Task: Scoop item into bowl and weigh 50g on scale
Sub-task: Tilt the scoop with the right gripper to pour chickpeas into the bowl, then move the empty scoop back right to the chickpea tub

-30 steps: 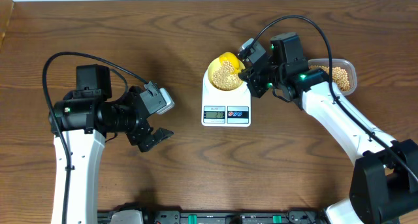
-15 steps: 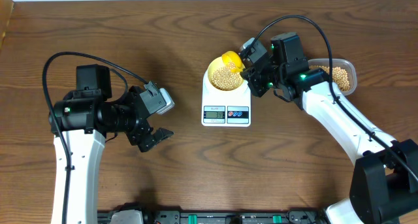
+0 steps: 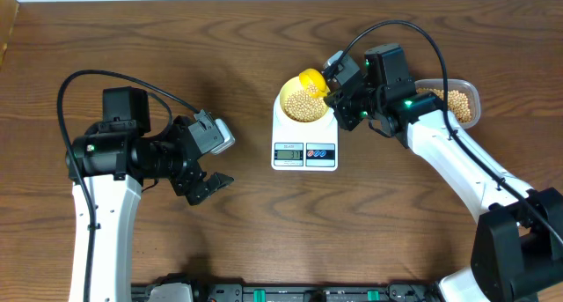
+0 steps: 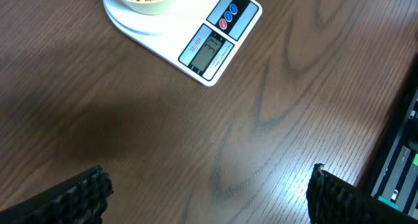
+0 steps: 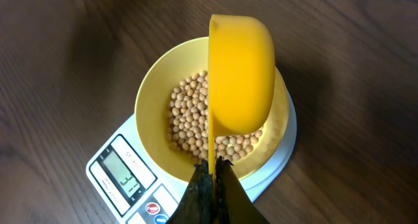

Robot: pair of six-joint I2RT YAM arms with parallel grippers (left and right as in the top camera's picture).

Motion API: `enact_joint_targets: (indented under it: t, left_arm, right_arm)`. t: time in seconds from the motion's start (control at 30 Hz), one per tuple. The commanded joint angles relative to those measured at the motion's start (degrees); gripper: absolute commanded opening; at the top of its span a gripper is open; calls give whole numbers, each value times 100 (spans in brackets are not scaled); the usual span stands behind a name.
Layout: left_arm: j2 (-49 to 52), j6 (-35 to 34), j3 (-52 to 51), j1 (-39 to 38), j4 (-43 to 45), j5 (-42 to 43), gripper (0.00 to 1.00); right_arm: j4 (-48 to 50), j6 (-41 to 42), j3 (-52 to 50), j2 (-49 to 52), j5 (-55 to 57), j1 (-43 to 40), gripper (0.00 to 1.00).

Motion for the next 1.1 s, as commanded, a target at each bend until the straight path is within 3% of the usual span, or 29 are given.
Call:
enact_joint_targets:
  t: [0.0, 0.33, 1.07]
  left_arm:
    - [-20, 96, -50, -13, -15, -31, 98]
    - [-20, 96, -50, -13, -15, -28, 98]
    - [-20, 96, -50, -13, -15, -28, 98]
  right_arm:
    - [22, -149, 9, -87, 4, 35, 1]
    - [13, -994, 9, -87, 848, 328, 1]
    - [63, -1126, 11, -367, 1200, 372, 1]
